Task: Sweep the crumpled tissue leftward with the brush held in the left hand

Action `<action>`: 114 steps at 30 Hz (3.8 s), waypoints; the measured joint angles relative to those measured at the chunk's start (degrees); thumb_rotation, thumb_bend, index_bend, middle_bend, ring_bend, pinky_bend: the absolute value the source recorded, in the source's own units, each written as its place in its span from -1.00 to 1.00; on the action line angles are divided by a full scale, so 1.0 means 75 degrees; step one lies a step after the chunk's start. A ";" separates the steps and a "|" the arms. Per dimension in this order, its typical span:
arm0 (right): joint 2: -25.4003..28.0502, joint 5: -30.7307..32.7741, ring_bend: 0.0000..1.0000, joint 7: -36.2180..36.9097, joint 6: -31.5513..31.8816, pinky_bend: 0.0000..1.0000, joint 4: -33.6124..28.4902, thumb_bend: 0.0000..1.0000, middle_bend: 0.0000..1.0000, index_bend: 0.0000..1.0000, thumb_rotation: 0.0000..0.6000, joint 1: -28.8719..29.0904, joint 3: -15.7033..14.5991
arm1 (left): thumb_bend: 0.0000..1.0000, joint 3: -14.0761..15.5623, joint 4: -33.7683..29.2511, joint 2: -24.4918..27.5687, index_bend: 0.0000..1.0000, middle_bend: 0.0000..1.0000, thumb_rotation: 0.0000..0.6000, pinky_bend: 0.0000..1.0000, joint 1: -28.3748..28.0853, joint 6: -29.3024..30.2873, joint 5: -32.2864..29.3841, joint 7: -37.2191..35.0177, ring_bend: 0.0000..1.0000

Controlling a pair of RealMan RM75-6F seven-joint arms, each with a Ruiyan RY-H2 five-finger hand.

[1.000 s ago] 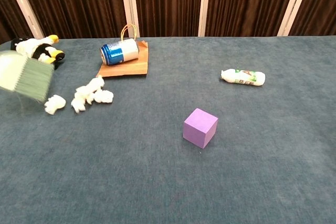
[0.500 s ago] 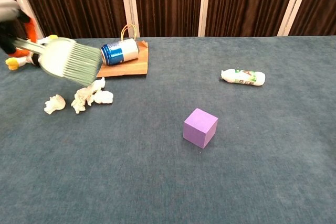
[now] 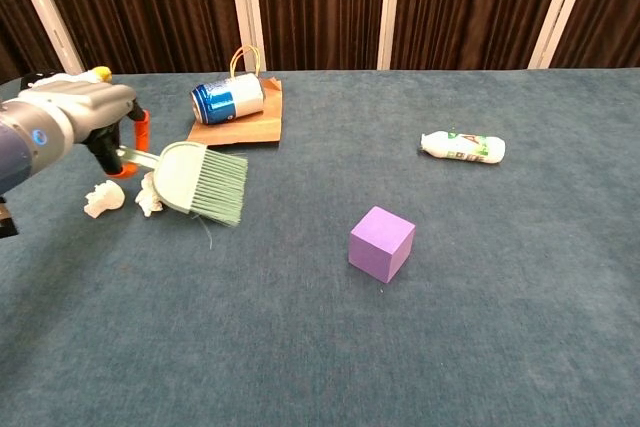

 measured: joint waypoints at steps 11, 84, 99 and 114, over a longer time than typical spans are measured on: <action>-0.0044 -0.0084 -1.00 -0.0207 0.0036 -1.00 -0.0030 -0.31 -1.00 -1.00 1.00 -0.0025 -0.0043 | 0.53 0.0347 -0.0124 0.1668 0.64 1.00 1.00 1.00 0.0918 0.0086 0.0121 -0.0551 1.00; -0.0062 -0.0079 -1.00 -0.0230 0.0025 -1.00 -0.0043 -0.31 -1.00 -1.00 1.00 -0.0014 -0.0030 | 0.52 -0.0331 -0.1040 0.3320 0.64 1.00 1.00 1.00 0.1788 0.0104 0.1170 -0.2332 1.00; -0.0083 -0.0077 -1.00 -0.0324 0.0027 -1.00 -0.0066 -0.31 -1.00 -1.00 1.00 -0.0029 -0.0042 | -0.36 0.1358 -0.3794 0.3001 -0.21 0.41 1.00 0.53 0.2842 0.0850 0.3258 -0.2615 0.48; -0.0085 -0.0034 -1.00 -0.0366 -0.0012 -1.00 -0.0033 -0.31 -1.00 -1.00 1.00 -0.0024 -0.0033 | -0.87 0.2316 -0.4115 0.4192 -0.97 -0.77 1.00 -0.71 0.3963 0.1219 0.4282 -0.4003 -0.78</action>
